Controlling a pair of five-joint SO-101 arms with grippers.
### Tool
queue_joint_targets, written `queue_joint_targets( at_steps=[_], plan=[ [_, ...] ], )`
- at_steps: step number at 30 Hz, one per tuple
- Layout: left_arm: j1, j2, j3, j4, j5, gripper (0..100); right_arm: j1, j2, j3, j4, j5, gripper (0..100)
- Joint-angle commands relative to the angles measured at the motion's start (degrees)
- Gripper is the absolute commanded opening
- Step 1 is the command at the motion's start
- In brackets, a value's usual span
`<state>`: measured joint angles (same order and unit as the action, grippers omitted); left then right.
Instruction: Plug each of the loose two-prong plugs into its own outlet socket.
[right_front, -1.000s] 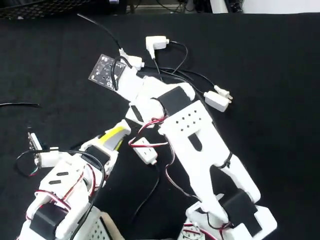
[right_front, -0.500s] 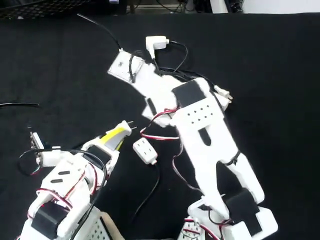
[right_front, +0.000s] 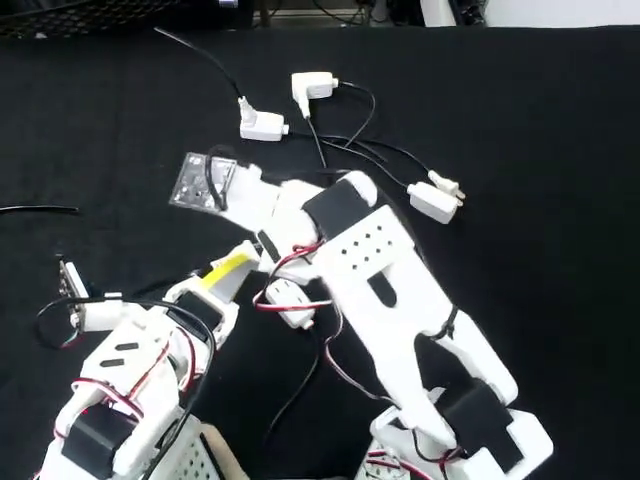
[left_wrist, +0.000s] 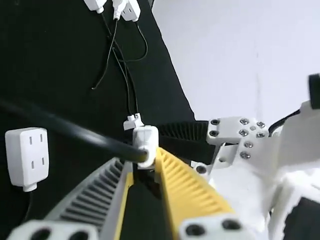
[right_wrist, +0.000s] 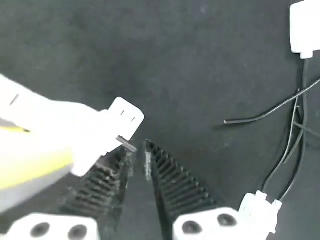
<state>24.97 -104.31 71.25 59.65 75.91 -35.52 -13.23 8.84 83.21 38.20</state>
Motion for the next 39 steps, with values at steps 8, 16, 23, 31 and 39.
queue_joint_targets(
  at_steps=[8, 16, 23, 31, 39],
  plan=[
    [0.6, -0.1, -0.6, 0.0, -0.4, 3, -1.2, -0.7, -2.2, -4.7, -2.8, 1.4],
    [0.4, -0.1, -0.6, 0.1, -0.4, 3, -1.2, -0.7, -1.0, -5.5, -2.8, 1.5],
    [0.1, -0.1, -0.1, 0.1, -0.4, 3, 6.7, -0.7, 2.9, -5.5, -3.0, 1.4],
    [-7.1, -0.1, 0.4, -0.4, -0.9, 3, 13.7, -0.7, 17.7, -17.2, -7.4, 1.4],
    [-13.3, -0.1, 0.4, -0.4, -21.3, 3, 13.1, -0.7, 36.4, -43.6, -17.1, 1.4]
  ],
)
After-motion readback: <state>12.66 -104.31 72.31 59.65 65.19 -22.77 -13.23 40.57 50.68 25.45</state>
